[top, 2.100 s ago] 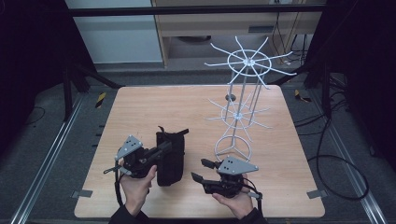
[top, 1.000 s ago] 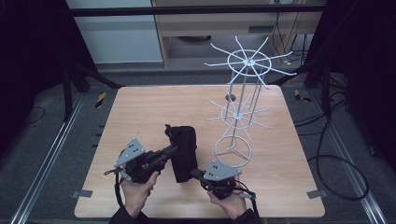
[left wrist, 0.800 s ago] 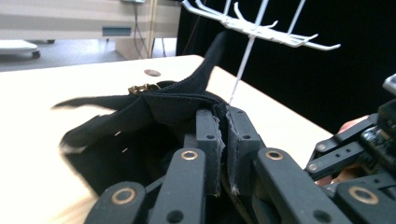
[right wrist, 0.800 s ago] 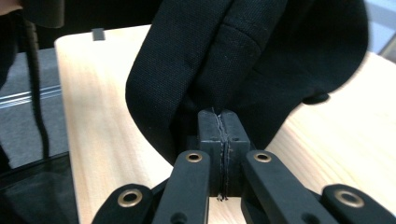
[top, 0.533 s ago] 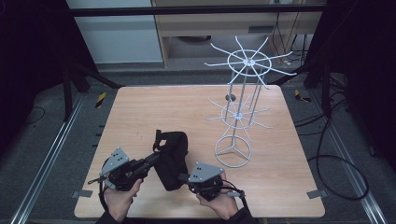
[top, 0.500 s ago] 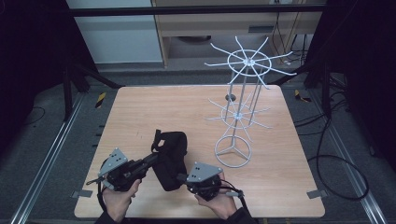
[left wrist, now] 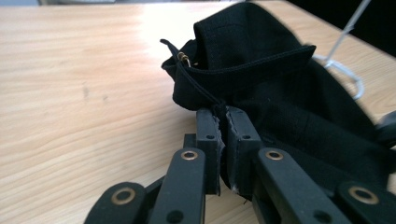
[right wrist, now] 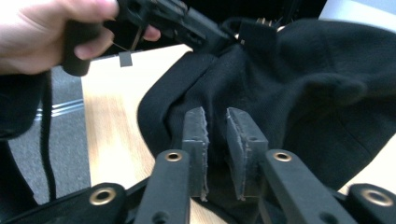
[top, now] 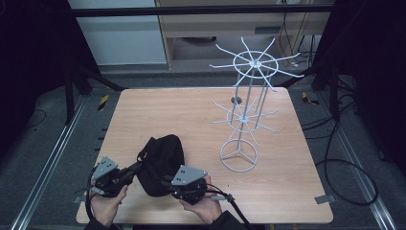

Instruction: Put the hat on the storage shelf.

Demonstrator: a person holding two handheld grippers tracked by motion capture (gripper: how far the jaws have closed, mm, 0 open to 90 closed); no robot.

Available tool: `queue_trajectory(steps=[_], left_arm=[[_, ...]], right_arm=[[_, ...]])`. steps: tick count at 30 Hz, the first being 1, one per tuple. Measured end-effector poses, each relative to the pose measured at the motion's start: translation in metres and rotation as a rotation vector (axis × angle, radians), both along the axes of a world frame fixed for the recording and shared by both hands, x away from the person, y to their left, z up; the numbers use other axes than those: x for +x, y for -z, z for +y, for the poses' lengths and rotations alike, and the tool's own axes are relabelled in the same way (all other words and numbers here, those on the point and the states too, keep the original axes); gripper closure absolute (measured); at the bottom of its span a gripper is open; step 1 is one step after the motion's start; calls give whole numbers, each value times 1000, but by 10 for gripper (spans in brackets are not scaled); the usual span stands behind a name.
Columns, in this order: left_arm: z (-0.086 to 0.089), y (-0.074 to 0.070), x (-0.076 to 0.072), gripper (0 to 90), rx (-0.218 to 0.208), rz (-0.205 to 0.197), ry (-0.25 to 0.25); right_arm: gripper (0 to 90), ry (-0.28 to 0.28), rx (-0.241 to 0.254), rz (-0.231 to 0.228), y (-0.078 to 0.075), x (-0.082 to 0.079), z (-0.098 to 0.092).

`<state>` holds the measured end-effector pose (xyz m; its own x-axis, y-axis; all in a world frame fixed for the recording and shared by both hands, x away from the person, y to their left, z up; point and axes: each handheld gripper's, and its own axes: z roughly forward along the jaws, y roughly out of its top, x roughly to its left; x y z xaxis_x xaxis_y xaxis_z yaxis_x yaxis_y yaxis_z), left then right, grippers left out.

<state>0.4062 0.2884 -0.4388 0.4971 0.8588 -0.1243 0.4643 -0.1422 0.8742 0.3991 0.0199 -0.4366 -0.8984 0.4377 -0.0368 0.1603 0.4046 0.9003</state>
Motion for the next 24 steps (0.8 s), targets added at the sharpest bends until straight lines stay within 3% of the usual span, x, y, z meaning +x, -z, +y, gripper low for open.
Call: queue_trajectory(steps=[5, 11, 19, 24], left_arm=[[12, 7, 6, 844, 73, 29, -50], [22, 17, 14, 843, 157, 64, -82], [25, 27, 23, 841, 221, 101, -110], [28, 34, 26, 823, 244, 135, -119]], right_arm=[[685, 22, 40, -14, -7, 0, -16], [631, 136, 36, 3, -4, 8, -55], [584, 276, 15, 21, 16, 9, -110], [554, 343, 27, 36, 19, 10, -135]])
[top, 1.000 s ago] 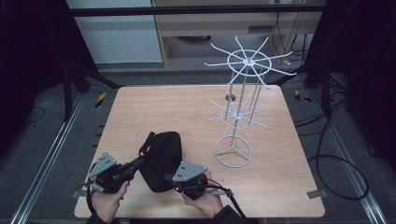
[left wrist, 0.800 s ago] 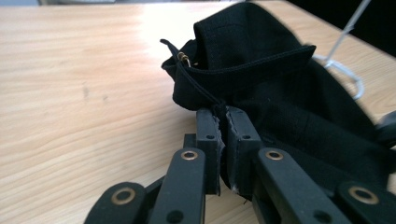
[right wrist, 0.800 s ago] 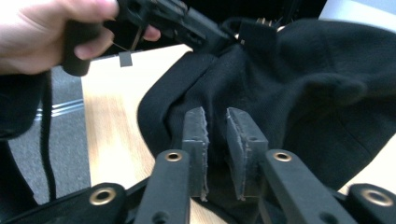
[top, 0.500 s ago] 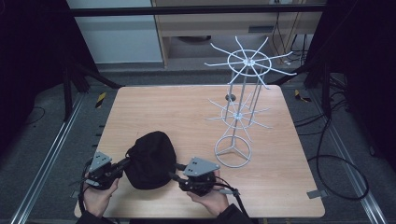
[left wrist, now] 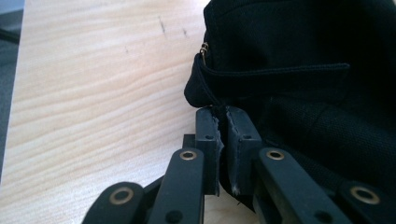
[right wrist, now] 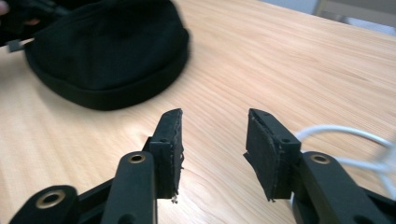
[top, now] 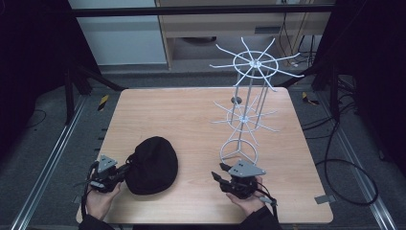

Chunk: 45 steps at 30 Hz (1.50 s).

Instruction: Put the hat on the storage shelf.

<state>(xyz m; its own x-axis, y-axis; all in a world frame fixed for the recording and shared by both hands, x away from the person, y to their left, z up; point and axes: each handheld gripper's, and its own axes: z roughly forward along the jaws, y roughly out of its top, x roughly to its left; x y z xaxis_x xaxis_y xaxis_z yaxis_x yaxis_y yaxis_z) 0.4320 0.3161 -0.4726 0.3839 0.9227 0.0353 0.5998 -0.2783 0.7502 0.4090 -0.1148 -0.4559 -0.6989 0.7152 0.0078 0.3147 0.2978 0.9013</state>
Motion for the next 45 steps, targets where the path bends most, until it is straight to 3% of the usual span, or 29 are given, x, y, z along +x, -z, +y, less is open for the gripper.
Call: queue_trajectory(steps=[9, 14, 18, 22, 31, 37, 45], left_arm=[[3, 3, 1, 719, 2, 40, -53], [5, -1, -3, 653, -24, 25, -72], [5, -10, -7, 603, -57, -9, -77], [-1, -24, -12, 549, -101, -53, -60], [-29, -52, -12, 468, -135, -113, 9], [-49, -55, -3, 448, -119, -87, 50], [-64, -49, 12, 451, -84, -42, 41]], right_arm=[[521, 149, 18, 4, -1, -4, -55], [518, 235, 17, 12, 1, -4, -80], [509, 274, 27, 18, 1, -4, -94], [494, 296, 34, 24, 1, -4, -103], [463, 330, 26, 47, 7, -1, -114], [446, 341, 12, 51, 8, -1, -118], [442, 353, -1, 59, 10, -2, -125]])
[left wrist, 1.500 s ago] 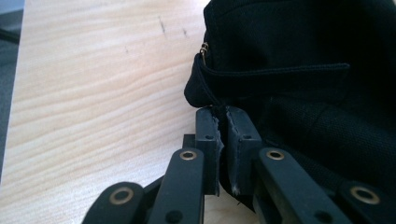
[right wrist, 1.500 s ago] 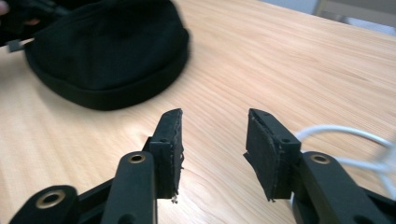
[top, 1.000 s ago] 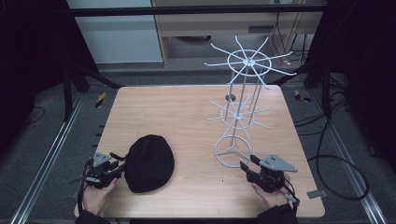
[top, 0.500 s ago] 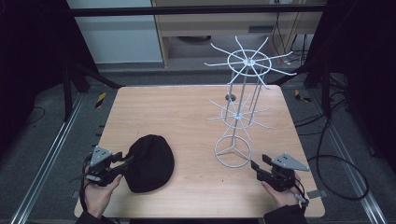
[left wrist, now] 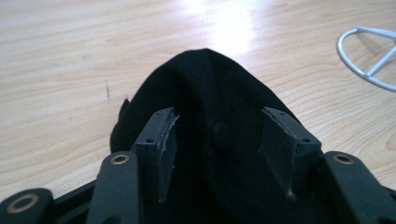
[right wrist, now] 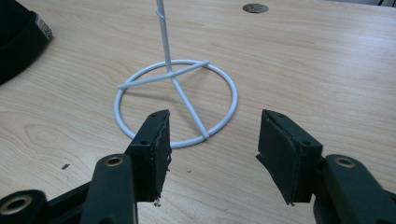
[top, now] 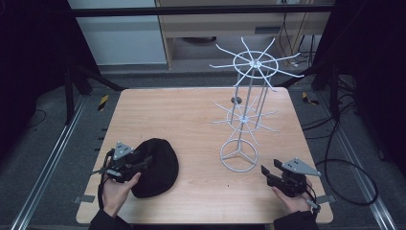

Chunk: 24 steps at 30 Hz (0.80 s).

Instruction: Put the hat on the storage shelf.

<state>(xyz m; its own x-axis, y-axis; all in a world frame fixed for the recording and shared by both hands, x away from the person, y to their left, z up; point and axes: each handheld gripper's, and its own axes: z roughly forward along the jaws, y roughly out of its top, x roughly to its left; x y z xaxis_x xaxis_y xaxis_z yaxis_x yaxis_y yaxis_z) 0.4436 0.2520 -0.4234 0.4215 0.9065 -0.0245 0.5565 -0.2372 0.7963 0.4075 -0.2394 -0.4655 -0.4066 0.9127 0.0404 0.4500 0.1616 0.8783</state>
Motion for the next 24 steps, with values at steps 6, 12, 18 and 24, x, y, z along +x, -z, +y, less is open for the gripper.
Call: queue_trajectory(steps=[6, 12, 18, 24], left_arm=[[-3, 9, 8, 464, 39, 51, -18], [1, 22, 14, 523, 32, 99, -19], [0, 29, 19, 705, 16, 128, -3], [2, 24, 15, 783, -9, 99, 8]], right_arm=[[440, -4, -8, 10, 1, 1, 0], [441, -13, -17, 19, 3, 3, 2], [442, -17, -19, 27, 4, 3, 2], [444, -18, -21, 31, 5, 3, 2]])
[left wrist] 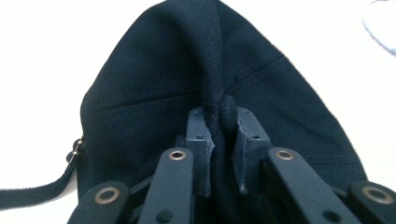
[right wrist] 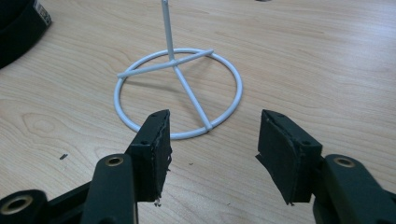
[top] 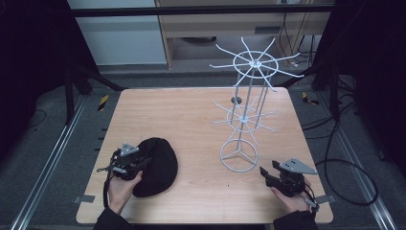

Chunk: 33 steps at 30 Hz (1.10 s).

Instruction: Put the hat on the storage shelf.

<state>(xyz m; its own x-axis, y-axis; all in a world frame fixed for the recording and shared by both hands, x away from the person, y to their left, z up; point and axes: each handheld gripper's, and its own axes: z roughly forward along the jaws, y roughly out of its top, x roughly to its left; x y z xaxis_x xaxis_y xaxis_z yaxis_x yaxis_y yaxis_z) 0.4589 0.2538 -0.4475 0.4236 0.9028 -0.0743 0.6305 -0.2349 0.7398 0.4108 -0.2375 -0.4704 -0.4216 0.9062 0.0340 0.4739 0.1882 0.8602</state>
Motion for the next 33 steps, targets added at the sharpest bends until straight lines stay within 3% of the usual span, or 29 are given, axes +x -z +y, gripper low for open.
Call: queue_trajectory(steps=[11, 22, 33], left_arm=[[1, -28, -22, 803, -50, -167, 57], [-5, -58, -41, 804, -105, -291, 121], [-11, -94, -62, 805, -214, -431, 182]], right_arm=[[446, 1, -3, -3, 0, 0, -1], [446, 3, -3, -10, 0, 0, -1], [445, 6, -7, -18, 0, 0, -1]])
